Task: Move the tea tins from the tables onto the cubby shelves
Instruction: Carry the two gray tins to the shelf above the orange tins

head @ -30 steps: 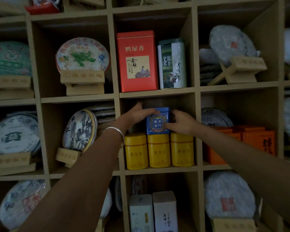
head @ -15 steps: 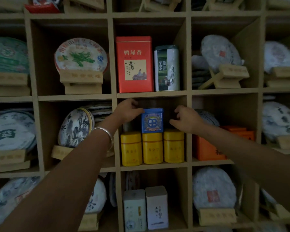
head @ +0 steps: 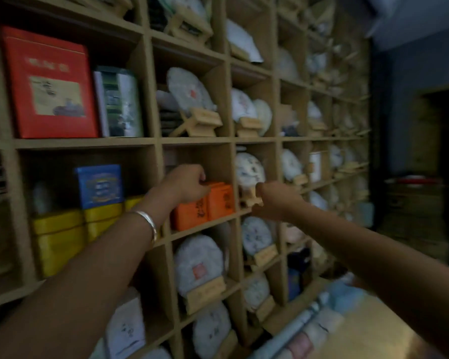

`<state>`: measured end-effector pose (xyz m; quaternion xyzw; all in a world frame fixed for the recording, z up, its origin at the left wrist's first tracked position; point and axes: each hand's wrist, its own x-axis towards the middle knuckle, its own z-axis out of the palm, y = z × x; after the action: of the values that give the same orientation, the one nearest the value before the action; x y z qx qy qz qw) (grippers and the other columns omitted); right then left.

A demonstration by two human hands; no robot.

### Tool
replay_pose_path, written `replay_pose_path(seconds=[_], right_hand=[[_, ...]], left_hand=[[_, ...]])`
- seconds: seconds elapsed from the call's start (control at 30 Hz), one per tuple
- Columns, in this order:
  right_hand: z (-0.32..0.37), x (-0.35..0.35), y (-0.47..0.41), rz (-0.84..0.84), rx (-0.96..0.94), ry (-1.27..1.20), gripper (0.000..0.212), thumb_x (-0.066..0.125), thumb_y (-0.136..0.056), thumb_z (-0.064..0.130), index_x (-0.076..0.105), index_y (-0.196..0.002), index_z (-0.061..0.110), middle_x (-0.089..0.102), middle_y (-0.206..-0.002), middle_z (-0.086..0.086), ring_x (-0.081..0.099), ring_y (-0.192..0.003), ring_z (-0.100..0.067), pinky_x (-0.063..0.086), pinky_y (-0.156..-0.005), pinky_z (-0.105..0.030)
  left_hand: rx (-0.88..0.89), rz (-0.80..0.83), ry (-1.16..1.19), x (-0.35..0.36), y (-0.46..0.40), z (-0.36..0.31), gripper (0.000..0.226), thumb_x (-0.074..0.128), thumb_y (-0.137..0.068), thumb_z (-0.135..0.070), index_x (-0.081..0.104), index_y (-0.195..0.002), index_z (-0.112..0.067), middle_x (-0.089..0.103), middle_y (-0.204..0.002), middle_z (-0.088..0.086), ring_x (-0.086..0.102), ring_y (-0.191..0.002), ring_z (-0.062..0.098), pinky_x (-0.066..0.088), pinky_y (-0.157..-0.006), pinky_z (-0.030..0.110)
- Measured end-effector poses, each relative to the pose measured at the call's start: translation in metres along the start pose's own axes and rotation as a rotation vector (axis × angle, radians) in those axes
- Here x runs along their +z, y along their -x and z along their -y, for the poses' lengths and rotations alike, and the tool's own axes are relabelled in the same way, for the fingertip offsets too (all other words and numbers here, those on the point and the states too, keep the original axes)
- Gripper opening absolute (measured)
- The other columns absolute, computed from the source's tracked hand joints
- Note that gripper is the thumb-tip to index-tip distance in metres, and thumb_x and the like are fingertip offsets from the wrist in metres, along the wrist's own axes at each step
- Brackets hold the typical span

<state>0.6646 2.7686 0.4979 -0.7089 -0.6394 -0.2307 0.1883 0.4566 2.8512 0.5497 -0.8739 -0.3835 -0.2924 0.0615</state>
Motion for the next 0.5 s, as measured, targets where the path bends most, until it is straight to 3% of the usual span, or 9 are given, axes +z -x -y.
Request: replay_pose_path(seconds=[0.13, 0.27, 0.37, 0.5], right_hand=[[-0.1, -0.044, 0.085, 0.064, 0.196, 0.252, 0.042, 0.058, -0.084, 0.039, 0.056, -0.114, 0.01, 0.062, -0.116, -0.013, 0.061, -0.104, -0.034, 0.048, -0.073, -0.035], [-0.187, -0.107, 0.189, 0.097, 0.466, 0.354, 0.033, 0.057, -0.082, 0.037, 0.061, -0.104, 0.013, 0.065, -0.11, -0.01, 0.063, -0.101, -0.032, 0.051, -0.074, -0.037], [-0.235, -0.161, 0.287, 0.106, 0.694, 0.418, 0.028, 0.058, -0.081, 0.037, 0.06, -0.098, 0.016, 0.064, -0.107, -0.008, 0.061, -0.098, -0.031, 0.045, -0.07, -0.033], [-0.277, -0.237, 0.429, 0.151, 0.957, 0.546, 0.028, 0.057, -0.081, 0.04, 0.058, -0.097, 0.017, 0.063, -0.113, -0.007, 0.059, -0.107, -0.03, 0.045, -0.077, -0.033]], left_hand=[[0.192, 0.136, 0.139, 0.072, -0.019, -0.099, 0.023, 0.067, -0.082, -0.029, 0.068, -0.097, -0.012, 0.069, -0.1, 0.013, 0.064, -0.097, 0.03, 0.047, -0.077, 0.03], [0.373, 0.295, 0.24, 0.122, -0.027, -0.211, 0.014, 0.067, -0.081, -0.021, 0.063, -0.068, -0.016, 0.065, -0.071, 0.004, 0.065, -0.08, 0.026, 0.048, -0.063, 0.02], [0.505, 0.38, 0.244, 0.145, -0.018, -0.314, 0.018, 0.066, -0.081, -0.027, 0.068, -0.081, -0.009, 0.071, -0.086, 0.009, 0.066, -0.087, 0.026, 0.052, -0.072, 0.032], [0.741, 0.441, 0.289, 0.15, 0.023, -0.467, 0.016, 0.064, -0.081, -0.031, 0.064, -0.09, -0.017, 0.066, -0.097, 0.004, 0.062, -0.097, 0.025, 0.051, -0.082, 0.037]])
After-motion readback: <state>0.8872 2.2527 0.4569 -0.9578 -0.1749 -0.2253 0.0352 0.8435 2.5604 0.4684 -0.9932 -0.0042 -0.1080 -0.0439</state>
